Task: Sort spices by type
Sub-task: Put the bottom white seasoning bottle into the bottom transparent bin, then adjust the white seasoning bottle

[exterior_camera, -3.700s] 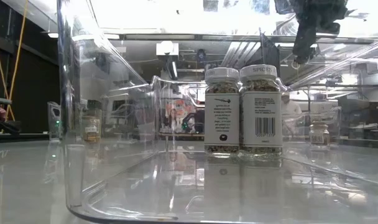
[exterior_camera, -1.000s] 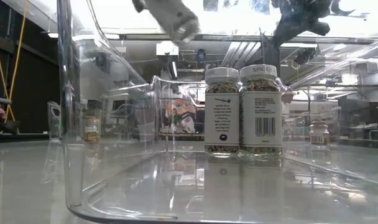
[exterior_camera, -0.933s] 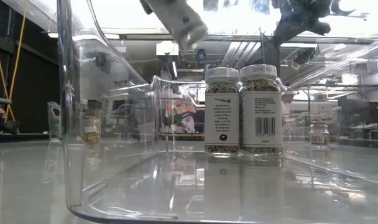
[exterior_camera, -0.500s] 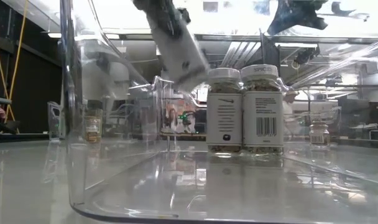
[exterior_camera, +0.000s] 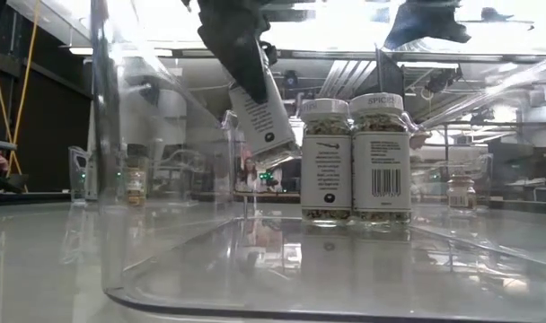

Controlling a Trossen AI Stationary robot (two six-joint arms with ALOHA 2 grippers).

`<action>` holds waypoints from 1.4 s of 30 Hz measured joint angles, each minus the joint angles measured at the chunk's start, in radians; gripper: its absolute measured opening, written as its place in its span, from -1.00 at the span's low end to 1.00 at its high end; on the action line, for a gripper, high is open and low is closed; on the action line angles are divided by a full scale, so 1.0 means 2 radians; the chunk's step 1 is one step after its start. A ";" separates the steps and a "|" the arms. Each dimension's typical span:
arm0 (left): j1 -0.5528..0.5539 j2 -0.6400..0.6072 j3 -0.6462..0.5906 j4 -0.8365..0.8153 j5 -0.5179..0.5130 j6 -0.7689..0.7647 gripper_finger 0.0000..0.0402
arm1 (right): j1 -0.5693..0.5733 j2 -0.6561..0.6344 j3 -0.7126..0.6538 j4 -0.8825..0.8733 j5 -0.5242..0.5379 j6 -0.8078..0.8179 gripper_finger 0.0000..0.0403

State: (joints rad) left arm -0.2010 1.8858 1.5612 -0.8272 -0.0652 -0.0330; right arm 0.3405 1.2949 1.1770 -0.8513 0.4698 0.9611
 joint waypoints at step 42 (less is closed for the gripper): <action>-0.043 -0.190 -0.110 0.070 -0.087 -0.138 0.31 | 0.018 0.051 0.000 0.174 -0.219 -0.100 -1.00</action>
State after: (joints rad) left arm -0.2864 1.5061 1.3410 -0.6873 -0.2399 -0.3093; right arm 0.3761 1.3961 1.1774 -0.5037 0.0320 0.7606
